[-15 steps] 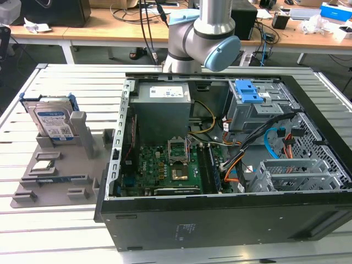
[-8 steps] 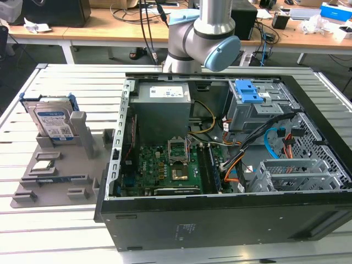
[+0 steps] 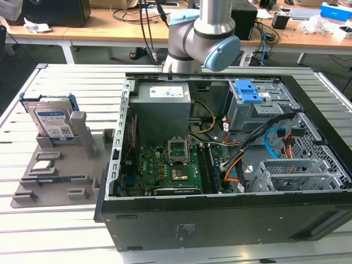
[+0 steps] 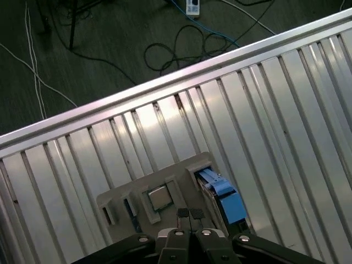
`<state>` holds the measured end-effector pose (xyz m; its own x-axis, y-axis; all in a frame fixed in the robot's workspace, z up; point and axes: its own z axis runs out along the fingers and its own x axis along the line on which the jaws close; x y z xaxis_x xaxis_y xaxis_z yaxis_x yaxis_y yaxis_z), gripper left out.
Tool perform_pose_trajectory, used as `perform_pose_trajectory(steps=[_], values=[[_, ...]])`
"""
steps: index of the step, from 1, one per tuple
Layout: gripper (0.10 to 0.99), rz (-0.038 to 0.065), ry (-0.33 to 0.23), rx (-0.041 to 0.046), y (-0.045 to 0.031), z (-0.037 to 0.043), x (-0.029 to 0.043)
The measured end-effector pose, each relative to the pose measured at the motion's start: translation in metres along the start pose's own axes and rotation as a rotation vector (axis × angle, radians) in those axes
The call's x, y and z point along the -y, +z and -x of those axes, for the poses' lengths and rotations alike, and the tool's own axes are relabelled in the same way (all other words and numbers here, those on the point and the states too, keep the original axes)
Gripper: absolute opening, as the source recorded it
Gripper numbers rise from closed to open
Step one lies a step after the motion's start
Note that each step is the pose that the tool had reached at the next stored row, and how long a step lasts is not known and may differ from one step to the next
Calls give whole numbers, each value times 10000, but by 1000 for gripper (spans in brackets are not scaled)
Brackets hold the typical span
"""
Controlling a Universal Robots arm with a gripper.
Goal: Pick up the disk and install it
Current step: 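Pick up the disk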
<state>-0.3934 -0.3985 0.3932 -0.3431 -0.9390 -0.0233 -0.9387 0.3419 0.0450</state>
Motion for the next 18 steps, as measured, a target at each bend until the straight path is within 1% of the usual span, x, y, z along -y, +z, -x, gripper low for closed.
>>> perform_pose_trajectory(steps=[6,18], values=[[106,11,-483,-22,0,0,0],[106,30,-1280,-58,0,0,0]])
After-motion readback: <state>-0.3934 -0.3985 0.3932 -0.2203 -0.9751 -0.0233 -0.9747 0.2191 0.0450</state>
